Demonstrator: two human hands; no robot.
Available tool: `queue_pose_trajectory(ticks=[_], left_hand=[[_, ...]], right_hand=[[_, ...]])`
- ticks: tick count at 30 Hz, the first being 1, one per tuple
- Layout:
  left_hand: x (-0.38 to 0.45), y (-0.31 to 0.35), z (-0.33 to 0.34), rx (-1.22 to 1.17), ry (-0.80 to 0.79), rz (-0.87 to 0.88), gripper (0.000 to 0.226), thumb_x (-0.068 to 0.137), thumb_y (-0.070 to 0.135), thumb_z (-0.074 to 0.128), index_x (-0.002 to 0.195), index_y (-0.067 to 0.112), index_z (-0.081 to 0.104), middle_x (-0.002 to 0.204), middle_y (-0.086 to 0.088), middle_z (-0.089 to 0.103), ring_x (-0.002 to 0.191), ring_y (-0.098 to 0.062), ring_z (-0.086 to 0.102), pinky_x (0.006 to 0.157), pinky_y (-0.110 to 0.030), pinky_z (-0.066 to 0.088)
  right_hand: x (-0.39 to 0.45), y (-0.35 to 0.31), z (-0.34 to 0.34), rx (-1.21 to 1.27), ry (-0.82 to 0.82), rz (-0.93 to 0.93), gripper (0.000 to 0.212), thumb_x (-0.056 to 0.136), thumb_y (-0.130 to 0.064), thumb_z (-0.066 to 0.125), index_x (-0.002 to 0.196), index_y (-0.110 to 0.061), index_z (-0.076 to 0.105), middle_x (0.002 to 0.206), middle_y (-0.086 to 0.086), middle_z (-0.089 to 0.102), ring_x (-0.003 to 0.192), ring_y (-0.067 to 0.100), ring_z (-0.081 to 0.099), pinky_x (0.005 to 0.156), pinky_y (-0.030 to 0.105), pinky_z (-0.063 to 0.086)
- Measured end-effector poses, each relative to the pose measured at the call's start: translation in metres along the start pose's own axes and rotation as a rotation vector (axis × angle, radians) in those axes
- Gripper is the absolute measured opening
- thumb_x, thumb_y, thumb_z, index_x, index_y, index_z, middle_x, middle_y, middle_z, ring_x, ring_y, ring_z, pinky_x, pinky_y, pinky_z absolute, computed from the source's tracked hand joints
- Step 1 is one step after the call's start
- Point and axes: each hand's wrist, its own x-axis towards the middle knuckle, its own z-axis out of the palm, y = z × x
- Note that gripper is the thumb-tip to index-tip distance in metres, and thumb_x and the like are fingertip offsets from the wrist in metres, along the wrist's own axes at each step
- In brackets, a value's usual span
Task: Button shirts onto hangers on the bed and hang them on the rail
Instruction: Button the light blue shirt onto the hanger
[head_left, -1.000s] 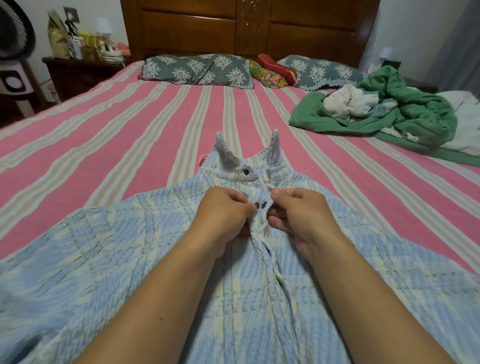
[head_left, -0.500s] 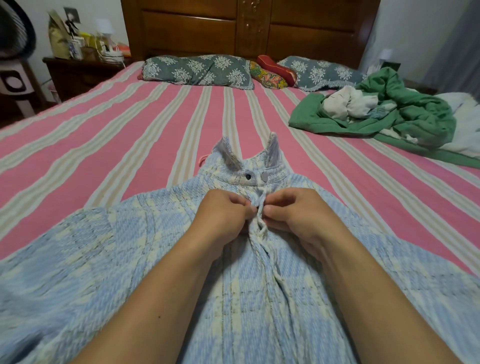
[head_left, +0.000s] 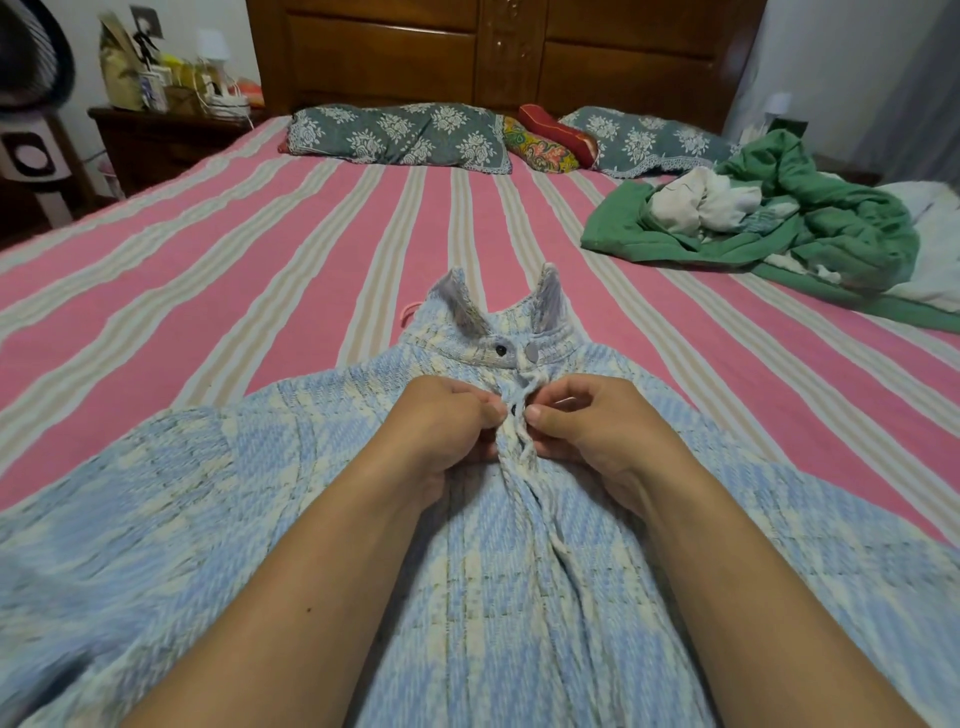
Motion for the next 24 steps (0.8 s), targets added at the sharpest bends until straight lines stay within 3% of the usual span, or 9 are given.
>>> queue_pose_trajectory(ticks=[8,14,18,20,22,24], left_hand=[[0.000,-0.001,0.000,0.011,0.011,0.008,0.005,0.091,0.002,0.071,0.086,0.003,0.071,0.082,-0.012,0.068,0.064,-0.022,0.061,0.056,-0.029,0.055],[0.004,-0.007,0.003,0.111,0.057,0.057,0.007,0.087,0.008,0.077,0.080,0.010,0.075,0.081,-0.013,0.072,0.074,-0.025,0.064,0.078,-0.044,0.059],[0.003,-0.003,0.003,0.207,0.034,0.122,0.009,0.090,0.009,0.073,0.081,0.010,0.074,0.076,-0.008,0.070,0.067,-0.018,0.061,0.065,-0.028,0.053],[0.002,-0.001,0.000,0.218,0.007,0.116,0.010,0.092,0.007,0.071,0.082,0.007,0.073,0.073,-0.009,0.069,0.058,-0.016,0.062,0.053,-0.022,0.054],[0.003,-0.001,-0.003,0.170,-0.041,0.074,0.010,0.093,0.005,0.071,0.083,0.003,0.072,0.072,-0.013,0.068,0.057,-0.019,0.065,0.056,-0.027,0.059],[0.002,-0.001,-0.006,0.162,-0.061,0.063,0.010,0.093,0.005,0.071,0.084,0.000,0.072,0.072,-0.014,0.067,0.057,-0.020,0.066,0.057,-0.028,0.059]], right_hand=[[0.002,0.005,0.004,-0.081,0.044,-0.057,0.012,0.084,0.001,0.078,0.078,-0.003,0.067,0.069,0.008,0.068,0.061,0.018,0.066,0.060,0.025,0.057],[0.003,0.006,0.006,-0.131,0.047,-0.075,0.016,0.083,0.007,0.075,0.075,0.000,0.064,0.062,0.008,0.066,0.054,0.016,0.063,0.060,0.029,0.060],[0.001,0.004,0.007,-0.126,0.081,-0.084,0.014,0.088,0.002,0.073,0.078,-0.004,0.066,0.066,0.005,0.069,0.061,0.018,0.066,0.063,0.032,0.061],[-0.002,-0.004,0.004,-0.375,0.275,-0.246,0.011,0.094,-0.006,0.067,0.087,-0.015,0.068,0.081,-0.002,0.069,0.074,0.016,0.066,0.069,0.030,0.056],[-0.011,-0.022,-0.001,-0.642,0.441,-0.503,0.025,0.098,-0.005,0.056,0.108,-0.024,0.069,0.101,-0.005,0.059,0.088,0.010,0.058,0.075,0.020,0.046],[-0.013,-0.044,-0.002,-0.802,0.354,-0.638,0.055,0.094,0.006,0.051,0.133,-0.031,0.061,0.107,-0.004,0.043,0.089,0.011,0.051,0.073,0.021,0.044]])
